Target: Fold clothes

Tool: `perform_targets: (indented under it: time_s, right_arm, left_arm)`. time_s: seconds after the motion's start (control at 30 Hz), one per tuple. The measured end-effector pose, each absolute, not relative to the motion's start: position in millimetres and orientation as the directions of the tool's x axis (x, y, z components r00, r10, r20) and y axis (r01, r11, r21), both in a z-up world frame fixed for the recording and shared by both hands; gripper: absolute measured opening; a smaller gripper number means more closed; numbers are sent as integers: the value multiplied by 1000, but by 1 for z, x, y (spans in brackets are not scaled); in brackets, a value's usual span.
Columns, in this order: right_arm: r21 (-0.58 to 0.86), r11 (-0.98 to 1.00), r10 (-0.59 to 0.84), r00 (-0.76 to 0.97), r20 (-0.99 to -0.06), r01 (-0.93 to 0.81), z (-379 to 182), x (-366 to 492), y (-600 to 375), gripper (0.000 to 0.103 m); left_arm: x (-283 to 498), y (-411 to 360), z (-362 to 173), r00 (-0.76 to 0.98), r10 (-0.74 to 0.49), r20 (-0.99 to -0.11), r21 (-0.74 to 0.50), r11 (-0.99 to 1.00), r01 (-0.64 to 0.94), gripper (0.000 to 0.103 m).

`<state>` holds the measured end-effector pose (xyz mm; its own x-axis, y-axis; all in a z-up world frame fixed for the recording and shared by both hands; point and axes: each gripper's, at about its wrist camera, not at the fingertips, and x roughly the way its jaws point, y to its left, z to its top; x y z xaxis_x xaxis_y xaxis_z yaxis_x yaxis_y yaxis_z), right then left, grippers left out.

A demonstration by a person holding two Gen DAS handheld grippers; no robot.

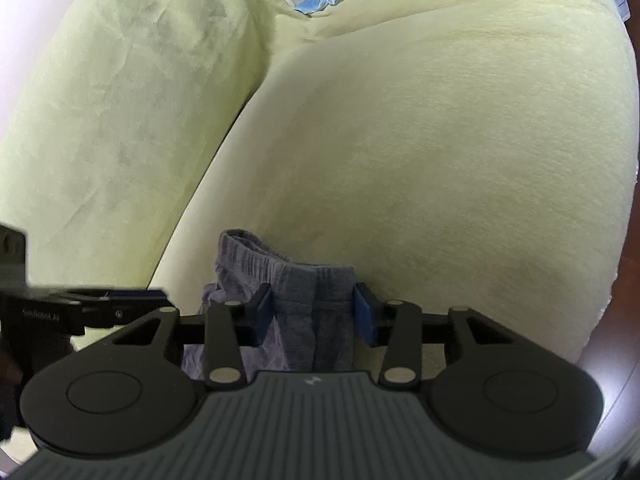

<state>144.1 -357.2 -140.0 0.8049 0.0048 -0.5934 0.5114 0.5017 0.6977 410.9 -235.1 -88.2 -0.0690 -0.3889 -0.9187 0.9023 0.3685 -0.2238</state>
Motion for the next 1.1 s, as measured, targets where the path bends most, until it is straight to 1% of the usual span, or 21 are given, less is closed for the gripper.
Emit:
perform_targets:
  time_s: [0.03,0.1,0.2,0.3,0.33,0.37,0.4,0.43,0.47,0.53,0.6,0.67,0.77,0.9,0.97,1.0,1.07,1.1]
  right_arm:
    - [696,502,5,803,-596,514,-141,143,-357,38]
    - [678,504,-15,790,-613,535,-138,139,-356,38]
    - [645,510,-64,773,-632,569,-133,135,-350,39]
    - [635,496,-94,763,-639,592,-135,138,-343,39]
    - [634,493,-102,764,-637,595,-136,140,-341,42]
    - [632,499,-108,766,-634,593,-136,141,-339,40]
    - [619,513,-114,763,-637,594,-136,141,-337,36]
    - [604,527,-120,756,-643,597,-135,140,-336,26]
    - [598,533,-122,754,-646,599,-134,139,-337,19]
    - [621,510,-116,763,-636,595,-136,133,-340,16]
    - [596,542,-121,757,-642,592,-133,135,-336,17]
    - [594,546,-117,755,-645,591,-132,137,-336,23]
    - [617,525,-100,763,-639,586,-134,137,-340,23]
    - [656,494,-83,782,-618,571,-140,131,-343,25]
    - [677,476,-71,792,-606,561,-143,129,-345,29]
    - [682,477,-67,797,-601,555,-144,129,-346,30]
    - [678,489,-70,799,-597,549,-144,129,-344,31]
    - [677,491,-73,800,-596,549,-144,129,-343,31]
  left_arm:
    - [417,-240,-91,-96,-382,-919,-233,329,915,86]
    - [426,-250,-94,-136,-366,-921,-239,252,938,86]
    - [432,-255,-95,-165,-363,-917,-248,196,949,86]
    - [439,-260,-100,-213,-369,-905,-286,158,945,86]
    - [440,-261,-102,-235,-373,-898,-307,146,941,86]
    - [441,-263,-103,-264,-378,-887,-333,130,934,86]
    - [441,-264,-104,-282,-381,-881,-349,118,930,86]
    - [441,-266,-105,-304,-382,-873,-365,98,926,86]
    - [440,-269,-105,-323,-380,-867,-376,75,924,86]
    - [440,-274,-105,-361,-372,-855,-396,20,918,84]
    - [441,-280,-106,-397,-357,-845,-412,-37,911,84]
    - [444,-292,-112,-434,-321,-842,-433,-80,898,80]
    - [452,-311,-125,-469,-281,-837,-468,-77,880,77]
    - [461,-329,-136,-552,-256,-794,-552,-79,830,74]
    - [459,-339,-140,-577,-233,-783,-569,-106,815,68]
    - [456,-343,-141,-578,-226,-784,-565,-125,816,61]
    - [457,-343,-141,-576,-216,-789,-553,-160,818,53]
    - [458,-343,-142,-578,-214,-788,-553,-166,816,40]
